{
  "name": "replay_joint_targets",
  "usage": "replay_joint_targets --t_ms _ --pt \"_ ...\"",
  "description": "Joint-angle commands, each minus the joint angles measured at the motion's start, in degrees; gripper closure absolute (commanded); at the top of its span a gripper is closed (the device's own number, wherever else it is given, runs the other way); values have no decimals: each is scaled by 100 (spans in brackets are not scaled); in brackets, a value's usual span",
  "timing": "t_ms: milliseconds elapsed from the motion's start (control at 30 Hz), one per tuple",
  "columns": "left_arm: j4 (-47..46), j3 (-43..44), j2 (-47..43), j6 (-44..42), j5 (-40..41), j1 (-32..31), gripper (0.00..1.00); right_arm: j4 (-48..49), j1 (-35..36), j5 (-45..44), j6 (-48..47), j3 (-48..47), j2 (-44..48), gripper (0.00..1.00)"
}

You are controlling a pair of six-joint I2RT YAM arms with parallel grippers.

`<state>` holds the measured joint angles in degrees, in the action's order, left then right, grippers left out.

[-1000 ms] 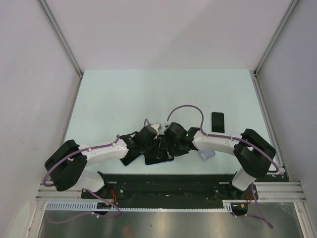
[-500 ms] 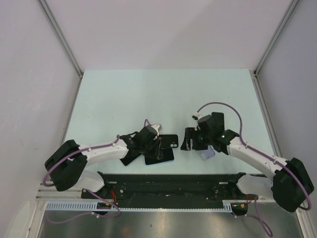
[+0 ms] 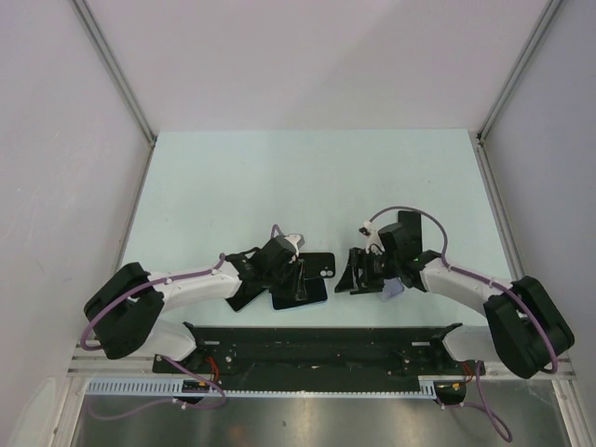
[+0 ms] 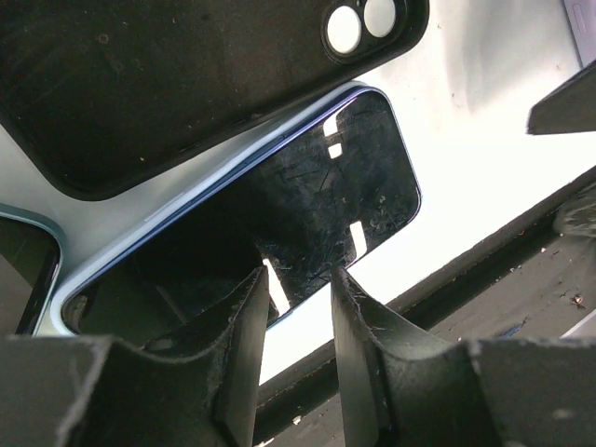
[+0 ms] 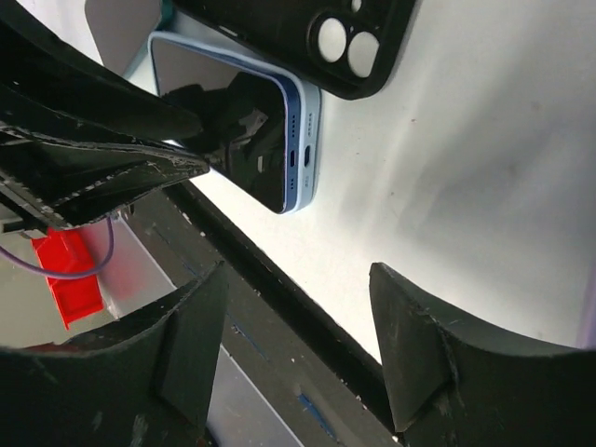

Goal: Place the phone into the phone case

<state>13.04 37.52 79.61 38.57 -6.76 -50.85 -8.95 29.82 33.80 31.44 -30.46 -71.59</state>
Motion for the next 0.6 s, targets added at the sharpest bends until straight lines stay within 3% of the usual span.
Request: replay_joint_targets --t_ms 0,133,333,567 --pt "340 -69 72 -25 0 -57 61 797 278 302 63 -30 -538 35" --pt "348 -87 81 -42 52 -57 61 1438 392 390 239 -48 -1084 44" --pt "349 -87 177 -95 70 -57 61 1668 472 355 345 -127 -1734 57" --pt "349 -69 291 -121 96 -57 62 1870 577 338 459 -162 -2025 60"
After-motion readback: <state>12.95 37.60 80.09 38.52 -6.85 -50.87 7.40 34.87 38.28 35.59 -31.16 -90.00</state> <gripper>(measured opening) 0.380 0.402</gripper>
